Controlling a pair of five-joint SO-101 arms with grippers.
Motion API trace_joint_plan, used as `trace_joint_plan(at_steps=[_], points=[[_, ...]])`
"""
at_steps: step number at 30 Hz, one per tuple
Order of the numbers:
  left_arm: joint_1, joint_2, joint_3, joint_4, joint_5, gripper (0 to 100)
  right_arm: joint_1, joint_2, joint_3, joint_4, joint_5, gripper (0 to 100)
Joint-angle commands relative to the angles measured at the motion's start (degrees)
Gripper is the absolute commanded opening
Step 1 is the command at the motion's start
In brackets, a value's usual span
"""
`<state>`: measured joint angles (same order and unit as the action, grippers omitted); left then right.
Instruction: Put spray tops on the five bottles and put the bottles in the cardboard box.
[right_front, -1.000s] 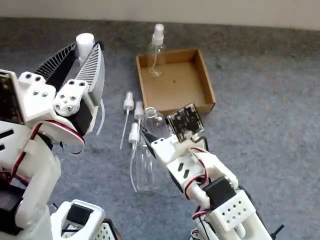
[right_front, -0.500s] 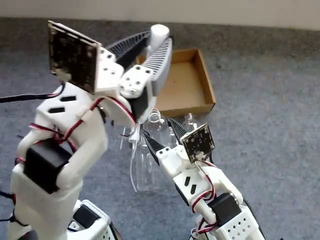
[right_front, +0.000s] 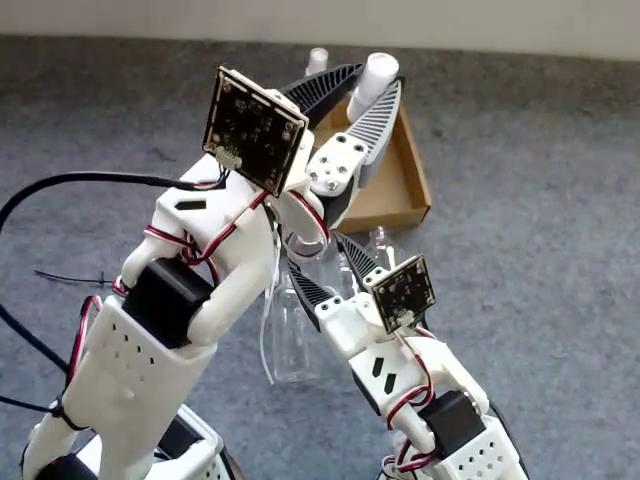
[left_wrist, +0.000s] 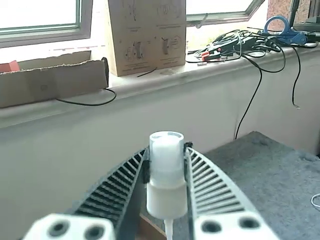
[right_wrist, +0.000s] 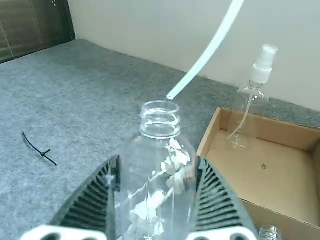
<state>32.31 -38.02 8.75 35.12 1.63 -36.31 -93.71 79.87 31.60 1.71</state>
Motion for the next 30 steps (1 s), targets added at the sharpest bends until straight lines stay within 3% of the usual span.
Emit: trace_joint_plan(at_steps=[1, 11, 18, 24, 30], points=[[-0.7, 0.0, 1.3, -1.8, -0.7, 1, -0.1, -0.7, -0.7, -1.1, -0.5, 0.4], [-0.7, -0.8, 7.6, -1.6, -0.6, 1, 0.1, -0.7, -0.7, -1.1, -0.8, 0.4], [-0.8, -10.1, 13.9, -1.6, -0.8, 1, 5.3, -0.7, -0.7, -1.2, -5.4, 0.4], [-5.3, -12.1, 20.5, -1.7, -0.8, 1, 5.2, -0.7, -0.7, -1.4, -5.4, 0.4], [-5.6, -12.4, 26.6, -1.8, -0.8, 1, 5.3, -0.7, -0.7, -1.4, -4.9, 0.4]])
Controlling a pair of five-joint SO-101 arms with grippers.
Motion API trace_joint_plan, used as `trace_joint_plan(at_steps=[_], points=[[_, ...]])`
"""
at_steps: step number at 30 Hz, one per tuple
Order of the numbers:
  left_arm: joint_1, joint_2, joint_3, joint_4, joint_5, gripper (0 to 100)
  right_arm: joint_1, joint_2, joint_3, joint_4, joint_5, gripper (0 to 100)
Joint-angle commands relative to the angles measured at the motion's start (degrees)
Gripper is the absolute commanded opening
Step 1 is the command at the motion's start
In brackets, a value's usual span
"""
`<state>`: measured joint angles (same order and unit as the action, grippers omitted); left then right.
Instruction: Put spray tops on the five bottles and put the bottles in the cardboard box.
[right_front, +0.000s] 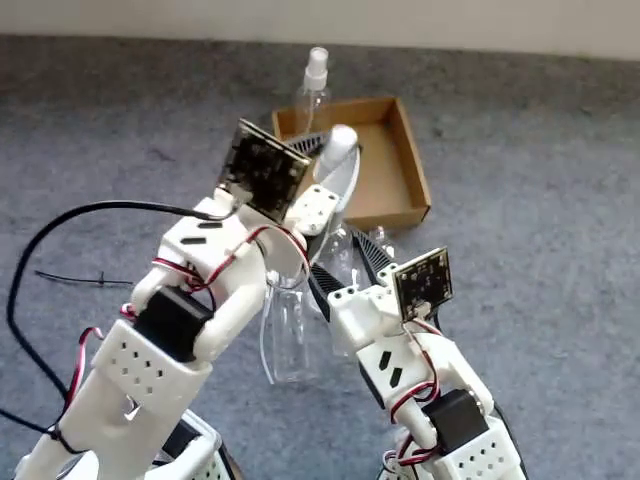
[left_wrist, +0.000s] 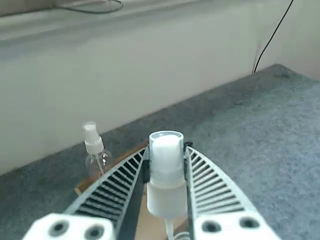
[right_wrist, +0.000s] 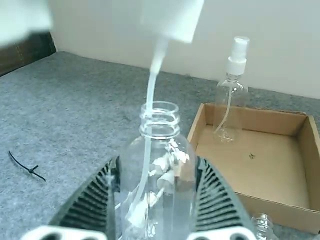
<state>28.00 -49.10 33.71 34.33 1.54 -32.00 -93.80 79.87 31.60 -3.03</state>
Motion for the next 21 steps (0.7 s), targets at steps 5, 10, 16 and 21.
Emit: trace_joint_plan(at_steps=[5, 10, 16, 21], points=[[-1.3, -1.5, 4.7, -0.9, -0.7, 1, 1.0, -0.7, -0.7, -1.2, -0.2, 0.4], [-1.4, -1.5, 6.5, -0.8, -0.7, 1, 0.9, -0.7, -0.7, -1.5, -0.5, 0.4], [-1.8, -1.9, 5.4, 4.7, -0.6, 2, 1.4, -0.7, -0.8, -1.5, -0.2, 0.4], [-1.5, -5.5, 5.1, 10.4, -0.4, 11, 1.4, -0.7, -0.7, -4.0, -0.2, 0.4]])
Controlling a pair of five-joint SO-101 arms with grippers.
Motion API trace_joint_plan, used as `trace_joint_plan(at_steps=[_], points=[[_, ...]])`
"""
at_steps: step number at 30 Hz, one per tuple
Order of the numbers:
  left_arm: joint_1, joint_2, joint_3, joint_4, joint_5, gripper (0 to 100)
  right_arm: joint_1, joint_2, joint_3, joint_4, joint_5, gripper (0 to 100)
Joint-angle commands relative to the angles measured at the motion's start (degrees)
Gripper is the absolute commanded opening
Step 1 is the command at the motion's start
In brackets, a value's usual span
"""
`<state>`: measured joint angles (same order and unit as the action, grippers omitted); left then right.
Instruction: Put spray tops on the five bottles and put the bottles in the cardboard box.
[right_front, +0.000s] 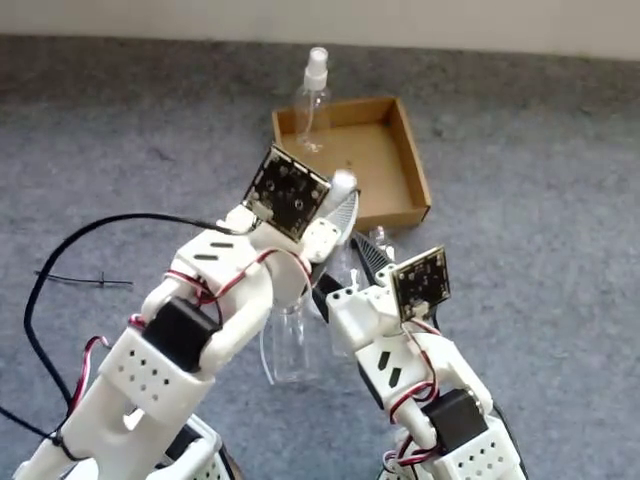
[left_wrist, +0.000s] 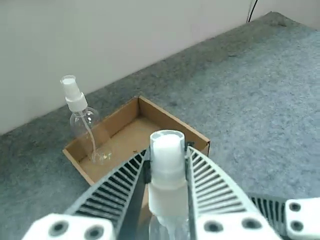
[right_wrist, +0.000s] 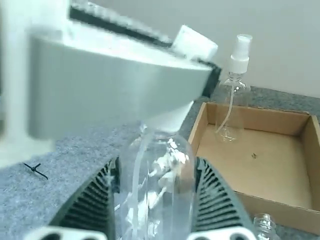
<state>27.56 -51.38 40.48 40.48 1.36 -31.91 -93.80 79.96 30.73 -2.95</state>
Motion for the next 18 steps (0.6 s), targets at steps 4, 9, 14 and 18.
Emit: trace_joint_plan(at_steps=[4, 9, 14, 18], points=[[-1.3, -6.0, -2.0, 5.9, -0.3, 13, 1.2, -0.7, 0.4, -3.5, -0.3, 0.4], [-1.3, -7.2, -5.1, 6.1, -0.4, 13, 1.0, -0.7, 0.7, -3.5, -0.3, 0.4], [-1.1, -7.2, -10.6, 7.9, -0.4, 13, 1.0, -0.7, 0.7, -3.5, -0.3, 0.4], [-1.3, -6.9, -14.8, 8.5, -0.4, 13, 1.0, -0.7, 0.7, -3.5, -0.3, 0.4]])
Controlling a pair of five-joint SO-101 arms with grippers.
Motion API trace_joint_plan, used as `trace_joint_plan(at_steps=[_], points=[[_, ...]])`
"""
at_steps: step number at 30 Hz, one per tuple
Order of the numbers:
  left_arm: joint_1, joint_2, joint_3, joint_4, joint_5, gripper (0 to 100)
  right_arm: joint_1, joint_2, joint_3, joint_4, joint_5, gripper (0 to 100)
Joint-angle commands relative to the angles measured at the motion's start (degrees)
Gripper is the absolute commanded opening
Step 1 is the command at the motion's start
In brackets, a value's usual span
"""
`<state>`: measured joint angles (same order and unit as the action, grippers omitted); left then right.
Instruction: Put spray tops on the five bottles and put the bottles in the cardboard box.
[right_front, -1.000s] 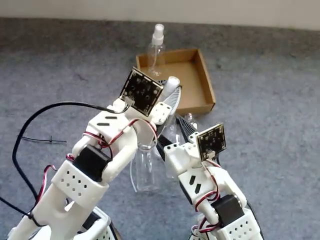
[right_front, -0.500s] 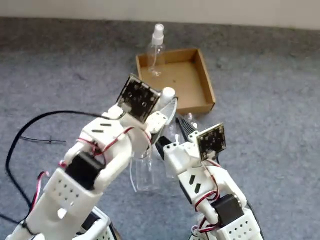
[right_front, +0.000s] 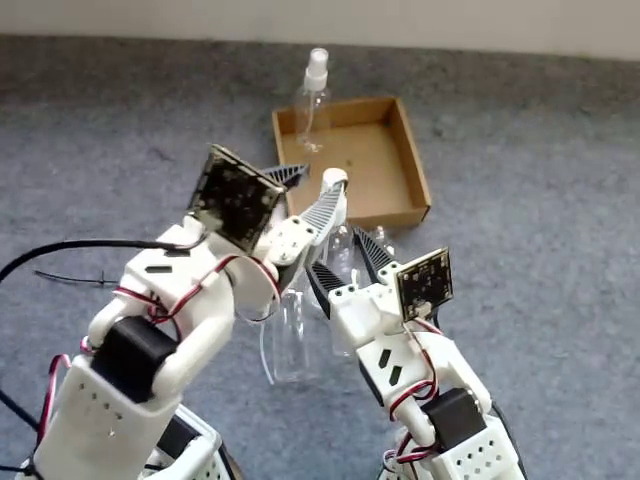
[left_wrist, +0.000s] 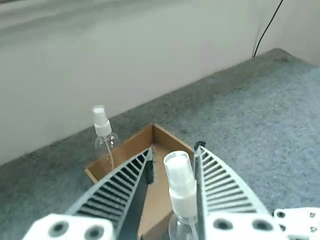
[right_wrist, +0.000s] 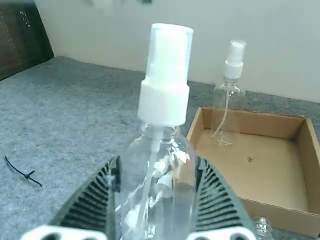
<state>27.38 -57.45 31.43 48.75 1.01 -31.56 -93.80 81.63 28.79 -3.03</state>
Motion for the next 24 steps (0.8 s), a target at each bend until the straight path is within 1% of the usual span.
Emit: trace_joint_plan(at_steps=[1, 4, 7, 10, 12, 18, 24], points=[[-1.1, -0.7, -6.2, 0.3, -0.2, 13, 0.7, -0.7, -0.9, -1.5, -0.2, 0.4], [-1.2, 2.2, -7.2, 0.3, -0.6, 13, 0.7, -0.7, -0.9, -1.5, -0.2, 0.4], [-1.2, 8.0, -9.1, 0.4, -3.5, 13, 0.7, -0.7, -0.9, -1.5, -0.2, 0.4], [-1.2, 11.9, -10.5, 0.6, -3.5, 13, 0.7, -0.7, -0.9, -1.5, -0.2, 0.4], [-1.5, 12.0, -10.4, 0.4, -3.6, 13, 0.7, -0.7, -0.9, -1.5, -0.2, 0.4], [-5.4, 12.4, -10.2, 0.6, -3.6, 13, 0.7, -0.7, -0.9, -1.5, -0.2, 0.4], [-5.4, 12.0, -4.4, 0.4, -3.8, 13, 0.7, -0.7, -0.9, -1.5, -0.2, 0.4]])
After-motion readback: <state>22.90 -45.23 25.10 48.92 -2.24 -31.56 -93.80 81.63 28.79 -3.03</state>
